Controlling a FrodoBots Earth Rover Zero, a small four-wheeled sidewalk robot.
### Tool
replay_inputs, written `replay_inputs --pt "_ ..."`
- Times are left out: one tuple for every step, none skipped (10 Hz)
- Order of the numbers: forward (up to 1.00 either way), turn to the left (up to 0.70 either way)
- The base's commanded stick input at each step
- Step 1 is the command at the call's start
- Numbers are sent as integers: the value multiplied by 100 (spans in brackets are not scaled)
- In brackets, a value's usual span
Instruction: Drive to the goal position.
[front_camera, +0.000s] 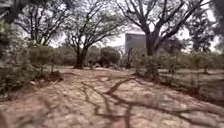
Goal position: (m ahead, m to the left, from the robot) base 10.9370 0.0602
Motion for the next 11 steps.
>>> replay_inputs --pt "70 10" --pt "70 27" --pt "70 26" --pt "70 9" --pt "70 0" --pt "70 0" --pt "70 0" --pt "70 0" --pt "70 0" --pt "70 0" --pt "70 0"
